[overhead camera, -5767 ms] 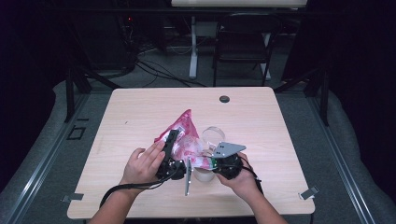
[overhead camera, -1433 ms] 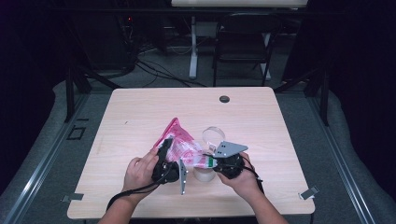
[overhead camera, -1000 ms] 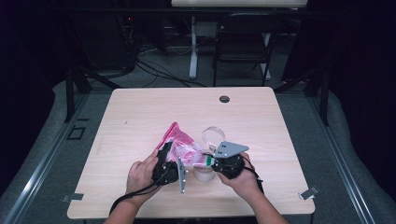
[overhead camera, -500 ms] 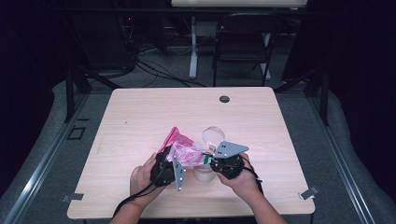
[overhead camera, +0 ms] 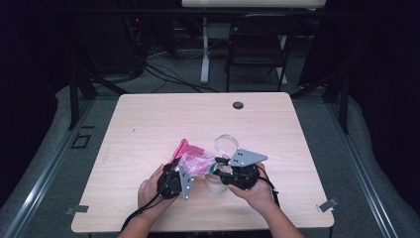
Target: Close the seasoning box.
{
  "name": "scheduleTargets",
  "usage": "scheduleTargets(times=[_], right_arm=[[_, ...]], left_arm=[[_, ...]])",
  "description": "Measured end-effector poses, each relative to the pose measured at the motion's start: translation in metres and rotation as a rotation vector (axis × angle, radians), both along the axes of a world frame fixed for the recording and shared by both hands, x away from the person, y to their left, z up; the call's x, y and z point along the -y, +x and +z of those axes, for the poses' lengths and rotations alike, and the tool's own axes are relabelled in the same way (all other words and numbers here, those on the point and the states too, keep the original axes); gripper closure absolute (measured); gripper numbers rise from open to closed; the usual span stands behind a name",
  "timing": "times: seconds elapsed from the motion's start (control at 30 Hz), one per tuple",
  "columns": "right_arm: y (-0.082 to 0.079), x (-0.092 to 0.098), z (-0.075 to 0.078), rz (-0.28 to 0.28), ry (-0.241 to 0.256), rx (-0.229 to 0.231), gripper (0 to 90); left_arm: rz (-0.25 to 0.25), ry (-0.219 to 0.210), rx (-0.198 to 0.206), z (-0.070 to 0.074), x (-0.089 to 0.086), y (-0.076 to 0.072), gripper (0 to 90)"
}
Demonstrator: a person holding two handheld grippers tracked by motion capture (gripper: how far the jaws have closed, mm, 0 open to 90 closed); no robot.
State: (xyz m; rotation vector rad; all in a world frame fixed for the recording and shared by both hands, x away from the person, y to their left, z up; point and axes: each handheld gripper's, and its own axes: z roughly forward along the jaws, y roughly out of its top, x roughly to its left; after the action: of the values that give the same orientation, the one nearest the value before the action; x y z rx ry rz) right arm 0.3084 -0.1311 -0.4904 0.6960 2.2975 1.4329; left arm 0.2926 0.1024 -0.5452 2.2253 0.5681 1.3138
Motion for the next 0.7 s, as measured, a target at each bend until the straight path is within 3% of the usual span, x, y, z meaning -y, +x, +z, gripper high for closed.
scheduleTargets(times=[0.17,0.37,0.6,0.7], right_arm=[[0.002,0.0,0.0,0.0,0.037,0.0,50.3],[0.002,0.004,0.003,-0.009,0.084,0.006,46.7],[0.0,0.01,0.009,-0.016,0.126,0.017,46.3],[0.0,0.013,0.011,-0.018,0.149,0.024,46.3]], left_arm=[[-0.002,-0.048,-0.042,-0.001,-0.004,0.004,70.8],[0.002,-0.091,-0.074,-0.001,-0.007,0.006,70.9],[-0.011,-0.226,-0.193,-0.004,-0.016,0.014,71.0],[-0.003,-0.272,-0.225,-0.006,-0.019,0.017,71.0]])
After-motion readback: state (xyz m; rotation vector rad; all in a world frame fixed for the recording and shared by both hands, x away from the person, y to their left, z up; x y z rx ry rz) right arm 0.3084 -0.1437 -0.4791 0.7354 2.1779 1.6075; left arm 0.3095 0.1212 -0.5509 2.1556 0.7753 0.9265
